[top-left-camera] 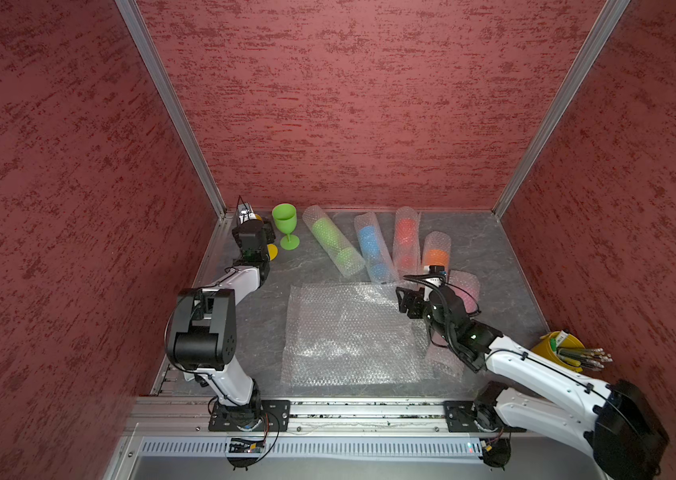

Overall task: Unpack wine glasses from bubble wrap
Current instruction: Place the wine glass at the corner of the board.

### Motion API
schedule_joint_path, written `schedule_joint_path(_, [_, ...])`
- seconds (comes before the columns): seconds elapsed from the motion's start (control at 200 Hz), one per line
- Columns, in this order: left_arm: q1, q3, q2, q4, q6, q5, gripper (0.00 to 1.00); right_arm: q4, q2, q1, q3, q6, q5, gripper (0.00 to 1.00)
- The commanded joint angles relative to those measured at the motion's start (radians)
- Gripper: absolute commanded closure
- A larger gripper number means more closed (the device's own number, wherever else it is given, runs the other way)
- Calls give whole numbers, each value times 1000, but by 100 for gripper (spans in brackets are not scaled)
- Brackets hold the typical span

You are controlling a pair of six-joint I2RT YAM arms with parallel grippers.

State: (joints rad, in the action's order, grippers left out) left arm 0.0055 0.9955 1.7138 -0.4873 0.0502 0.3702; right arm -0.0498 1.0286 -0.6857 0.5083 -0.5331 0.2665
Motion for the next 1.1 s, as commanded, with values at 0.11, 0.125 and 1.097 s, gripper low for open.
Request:
schedule_joint_path(0.11, [56, 100, 117, -80, 32, -22, 26, -66, 35, 6, 9, 22, 32, 17])
schedule_joint_path(0.125, [57, 105, 126, -81, 33, -23, 26, -67, 37, 6, 10, 22, 33, 17])
schedule_joint_path(1.097, [58, 278, -21, 246, 127, 64, 0, 56, 12, 11, 137, 68, 85, 15])
